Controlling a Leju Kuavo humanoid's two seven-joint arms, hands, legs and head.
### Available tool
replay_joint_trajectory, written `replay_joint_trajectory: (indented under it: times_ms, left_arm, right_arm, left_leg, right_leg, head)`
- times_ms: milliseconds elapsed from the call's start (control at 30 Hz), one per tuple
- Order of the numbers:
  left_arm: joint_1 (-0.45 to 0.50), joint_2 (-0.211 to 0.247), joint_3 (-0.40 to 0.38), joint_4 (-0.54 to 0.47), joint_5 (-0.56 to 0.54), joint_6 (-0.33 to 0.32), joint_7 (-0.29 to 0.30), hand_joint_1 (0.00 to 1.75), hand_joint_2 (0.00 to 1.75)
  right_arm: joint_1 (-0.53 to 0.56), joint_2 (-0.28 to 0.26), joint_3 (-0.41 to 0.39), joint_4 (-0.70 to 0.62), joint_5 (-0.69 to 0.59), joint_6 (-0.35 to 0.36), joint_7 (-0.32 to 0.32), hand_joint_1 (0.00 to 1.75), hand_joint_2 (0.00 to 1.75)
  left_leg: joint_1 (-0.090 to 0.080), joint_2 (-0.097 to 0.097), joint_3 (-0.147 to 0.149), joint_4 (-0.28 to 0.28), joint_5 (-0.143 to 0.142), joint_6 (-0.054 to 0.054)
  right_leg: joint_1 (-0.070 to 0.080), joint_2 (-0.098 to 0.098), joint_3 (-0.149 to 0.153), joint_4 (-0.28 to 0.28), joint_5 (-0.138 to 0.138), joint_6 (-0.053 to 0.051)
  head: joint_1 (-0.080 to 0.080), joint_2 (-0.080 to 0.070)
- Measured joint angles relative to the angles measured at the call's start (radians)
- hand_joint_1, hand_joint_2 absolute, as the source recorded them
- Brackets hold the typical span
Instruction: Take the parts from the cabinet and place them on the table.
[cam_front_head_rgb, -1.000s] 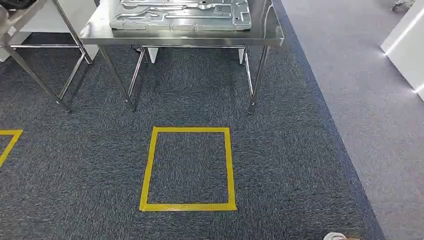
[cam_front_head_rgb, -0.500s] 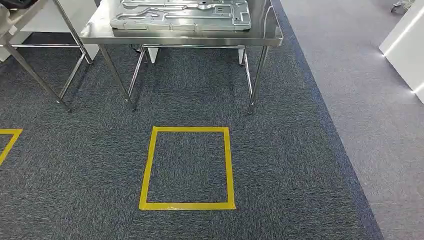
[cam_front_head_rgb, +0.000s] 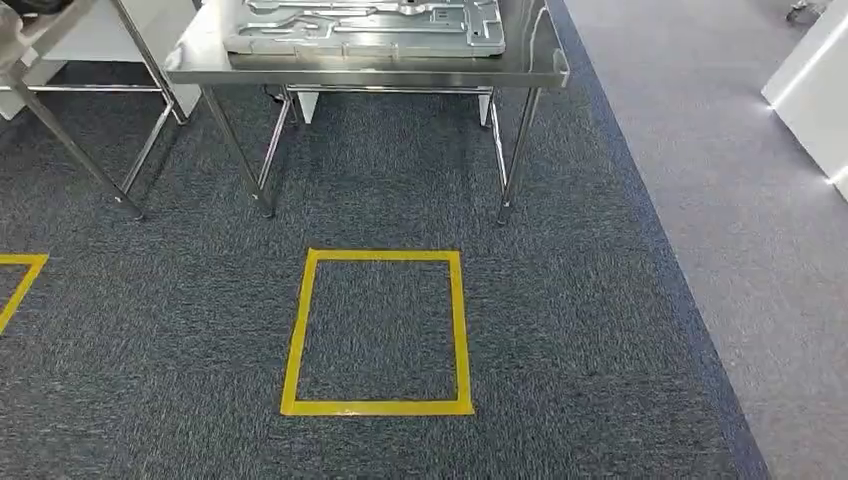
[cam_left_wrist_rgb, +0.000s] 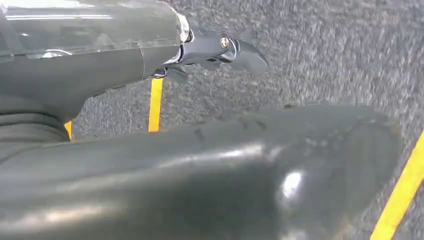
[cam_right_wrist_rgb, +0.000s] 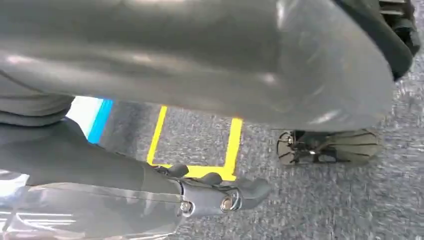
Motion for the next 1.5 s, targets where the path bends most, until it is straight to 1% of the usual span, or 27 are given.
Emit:
replay_joint_trajectory:
  times_ms: [67,100,167,200,233,267,300,333,400,433,567,633,700,767,800,900,933,1033,1100,1133,1233,1267,1300,1333,1400,1433,1500]
  left_arm:
    - [0.002,0.007,0.0,0.0,-0.001,-0.002,-0.01,0.0,0.0]
    - [0.004,0.014,0.0,0.0,-0.001,-0.004,-0.012,0.0,0.0]
    - [0.007,0.025,0.0,0.0,-0.001,-0.006,-0.011,0.0,0.0]
    - [0.009,0.034,0.0,0.0,0.004,-0.005,-0.011,0.0,0.0]
    - [0.012,0.038,0.003,0.0,0.011,-0.002,-0.009,0.0,0.0]
    - [0.014,0.042,0.006,0.0,0.015,0.0,-0.009,0.0,0.0]
    - [0.016,0.044,0.009,0.0,0.022,0.003,-0.009,0.0,0.0]
    - [0.017,0.047,0.016,0.0,0.024,0.005,-0.009,0.0,0.0]
    - [0.016,0.048,0.023,0.0,0.031,0.008,-0.012,0.0,0.0]
    - [0.014,0.048,0.024,0.0,0.033,0.008,-0.012,0.0,0.0]
    - [0.015,0.043,0.027,0.0,0.03,-0.005,-0.022,0.0,0.0]
    - [0.012,0.04,0.027,0.0,0.021,-0.011,-0.026,0.0,0.0]
    - [0.012,0.04,0.027,0.0,0.01,-0.018,-0.024,0.0,0.0]
    - [0.014,0.04,0.027,0.0,0.001,-0.021,-0.016,0.0,0.0]
    - [0.014,0.04,0.027,0.0,-0.001,-0.021,-0.01,0.0,0.0]
    - [0.013,0.031,0.027,0.0,-0.003,-0.017,0.002,0.0,0.0]
    - [0.011,0.028,0.027,0.0,-0.006,-0.015,0.005,0.0,0.0]
    - [0.005,0.02,0.027,0.0,-0.009,-0.015,0.02,0.0,0.0]
    - [0.003,0.018,0.026,0.0,-0.01,-0.017,0.023,0.0,0.0]
    - [0.003,0.016,0.026,0.0,-0.011,-0.021,0.025,0.0,0.0]
    - [0.004,0.013,0.026,0.0,-0.011,-0.024,0.028,0.0,0.0]
    - [0.005,0.013,0.026,0.0,-0.011,-0.024,0.028,0.0,0.0]
    - [0.007,0.012,0.026,0.0,-0.011,-0.024,0.028,0.0,0.0]
    - [0.008,0.012,0.026,0.0,-0.012,-0.025,0.028,0.0,0.0]
    - [0.007,0.012,0.026,0.0,-0.011,-0.025,0.027,0.0,0.0]
    - [0.004,0.009,0.026,0.0,-0.011,-0.025,0.024,0.0,0.0]
    - [0.001,0.008,0.026,0.0,-0.01,-0.025,0.02,0.0,0.0]
  right_arm:
    - [0.002,0.003,0.0,0.002,-0.006,0.013,0.0,0.0,0.0]
    - [0.003,0.006,-0.001,0.002,-0.009,0.016,0.0,0.0,0.0]
    - [0.004,0.013,-0.001,0.003,-0.011,0.02,0.0,0.0,0.0]
    - [0.005,0.019,-0.001,0.005,-0.011,0.022,0.0,0.0,0.0]
    - [0.005,0.02,-0.001,0.005,-0.008,0.022,0.0,0.0,0.0]
    - [0.006,0.02,-0.001,0.006,-0.005,0.022,0.0,0.0,0.0]
    - [0.006,0.02,-0.001,0.007,-0.002,0.021,0.0,0.0,0.0]
    - [0.005,0.02,-0.001,0.007,0.0,0.021,0.0,0.0,0.0]
    - [0.005,0.021,0.0,0.007,0.0,0.019,-0.002,0.0,0.0]
    - [0.005,0.02,0.0,0.007,0.0,0.014,-0.003,0.0,0.0]
    - [0.002,0.019,-0.001,0.007,-0.017,-0.008,-0.011,0.0,0.0]
    - [0.003,0.014,-0.002,0.007,-0.033,-0.009,-0.011,0.0,0.0]
    - [0.004,0.009,-0.01,0.007,-0.051,-0.008,-0.011,0.0,0.0]
    - [0.007,0.003,-0.019,0.007,-0.069,-0.008,-0.01,0.0,0.0]
    - [0.009,0.001,-0.023,0.007,-0.074,-0.008,-0.008,0.0,0.0]
    - [0.009,-0.007,-0.029,0.007,-0.084,-0.015,0.004,0.0,0.0]
    - [0.008,-0.009,-0.034,0.007,-0.087,-0.016,0.01,0.0,0.0]
    - [0.004,-0.018,-0.042,0.007,-0.089,-0.013,0.034,0.0,0.0]
    - [0.004,-0.021,-0.043,0.007,-0.089,-0.011,0.044,0.0,0.0]
    - [0.004,-0.023,-0.043,0.006,-0.085,-0.016,0.05,0.0,0.0]
    - [0.005,-0.03,-0.043,0.006,-0.081,-0.027,0.056,0.0,0.0]
    - [0.005,-0.032,-0.043,0.006,-0.079,-0.027,0.061,0.0,0.0]
    - [0.007,-0.032,-0.043,0.006,-0.07,-0.027,0.064,0.0,0.0]
    - [0.007,-0.032,-0.042,0.006,-0.058,-0.03,0.068,0.0,0.0]
    - [0.007,-0.032,-0.039,0.006,-0.043,-0.032,0.076,0.0,0.0]
    - [0.007,-0.035,-0.035,0.006,-0.036,-0.032,0.082,0.0,0.0]
    - [0.008,-0.037,-0.024,0.006,-0.022,-0.029,0.087,0.0,0.0]
  left_leg:
    - [-0.001,0.0,0.001,0.0,-0.001,-0.012]
    - [0.004,-0.001,-0.008,0.022,-0.019,-0.017]
    - [0.006,-0.001,-0.06,0.139,-0.093,-0.023]
    - [0.007,-0.001,-0.104,0.237,-0.138,-0.027]
    - [0.007,-0.001,-0.135,0.303,-0.16,-0.029]
    - [0.007,-0.001,-0.146,0.327,-0.158,-0.029]
    - [0.007,-0.001,-0.132,0.301,-0.131,-0.029]
    - [0.008,-0.001,-0.097,0.229,-0.088,-0.027]
    - [0.011,-0.001,0.001,0.036,-0.003,-0.022]
    - [0.007,-0.001,0.016,0.002,-0.02,-0.018]
    - [0.004,-0.002,0.009,-0.005,-0.009,0.007]
    - [0.008,0.0,0.013,-0.014,0.0,0.019]
    - [0.005,0.001,0.007,-0.013,0.002,0.025]
    - [0.004,0.002,0.003,-0.011,0.002,0.025]
    - [0.004,0.001,0.003,-0.009,0.002,0.025]
    - [0.004,-0.002,0.007,-0.006,0.0,0.021]
    - [-0.001,-0.001,0.006,-0.005,-0.001,0.016]
    - [0.0,-0.001,0.004,-0.005,0.001,-0.001]
    - [-0.002,-0.004,0.002,0.003,-0.005,-0.01]
    - [0.002,-0.004,-0.009,0.032,-0.028,-0.016]
    - [0.01,-0.004,-0.117,0.272,-0.152,-0.031]
    - [0.012,-0.004,-0.139,0.322,-0.163,-0.034]
    - [0.014,-0.004,-0.137,0.319,-0.149,-0.036]
    - [0.016,-0.003,-0.113,0.271,-0.117,-0.037]
    - [0.021,0.016,-0.015,0.083,-0.033,-0.038]
    - [0.02,0.062,0.024,0.009,-0.025,-0.034]
    - [0.013,0.045,0.017,0.005,-0.024,-0.016]
  right_leg:
    - [-0.007,0.001,0.001,-0.011,0.007,-0.015]
    - [-0.007,-0.003,0.004,-0.016,0.011,-0.021]
    - [-0.005,-0.004,0.001,-0.015,0.012,-0.03]
    - [-0.003,-0.004,0.0,-0.015,0.012,-0.031]
    - [-0.001,-0.004,-0.002,-0.014,0.012,-0.031]
    - [-0.001,-0.004,-0.003,-0.012,0.012,-0.031]
    - [-0.001,-0.004,-0.003,-0.011,0.012,-0.031]
    - [-0.002,-0.004,-0.002,-0.01,0.011,-0.031]
    - [-0.001,-0.004,0.003,-0.008,0.009,-0.027]
    - [0.006,-0.004,0.001,-0.005,0.007,-0.021]
    - [0.004,-0.004,-0.003,-0.006,0.012,0.002]
    - [-0.001,-0.001,-0.018,0.033,-0.023,0.011]
    - [-0.004,0.0,-0.098,0.201,-0.117,0.018]
    - [-0.006,0.0,-0.151,0.311,-0.145,0.022]
    - [-0.006,0.0,-0.142,0.296,-0.122,0.022]
    - [-0.006,0.0,-0.029,0.071,-0.006,0.015]
    - [-0.002,0.0,0.005,-0.003,-0.003,0.009]
    - [0.004,0.001,0.0,-0.004,0.003,-0.005]
    - [-0.006,-0.003,0.005,-0.019,0.013,-0.019]
    - [-0.005,-0.006,0.007,-0.022,0.016,-0.024]
    - [-0.002,-0.017,0.003,-0.021,0.016,-0.032]
    - [-0.001,-0.023,0.002,-0.021,0.016,-0.032]
    - [-0.001,-0.028,0.003,-0.021,0.016,-0.032]
    - [-0.002,-0.035,0.003,-0.02,0.016,-0.031]
    - [-0.004,-0.05,0.005,-0.015,0.013,-0.026]
    - [0.0,-0.056,0.007,-0.01,0.01,-0.019]
    - [0.005,-0.068,0.007,-0.006,0.006,-0.006]
  head:
    - [0.0,0.0]
    - [0.0,0.0]
    - [0.0,0.0]
    - [0.0,0.0]
    - [0.0,0.0]
    - [0.0,0.0]
    - [0.0,0.0]
    - [0.0,0.0]
    - [0.0,0.0]
    - [0.0,0.0]
    - [0.0,0.0]
    - [0.0,0.0]
    - [0.0,0.0]
    - [0.0,0.0]
    - [0.0,0.0]
    - [0.0,0.0]
    - [0.0,0.0]
    - [0.0,0.0]
    - [0.0,0.0]
    - [0.0,0.0]
    - [0.0,0.0]
    - [0.0,0.0]
    - [0.0,0.0]
    - [0.0,0.0]
    - [0.0,0.0]
    - [0.0,0.0]
    - [0.0,0.0]
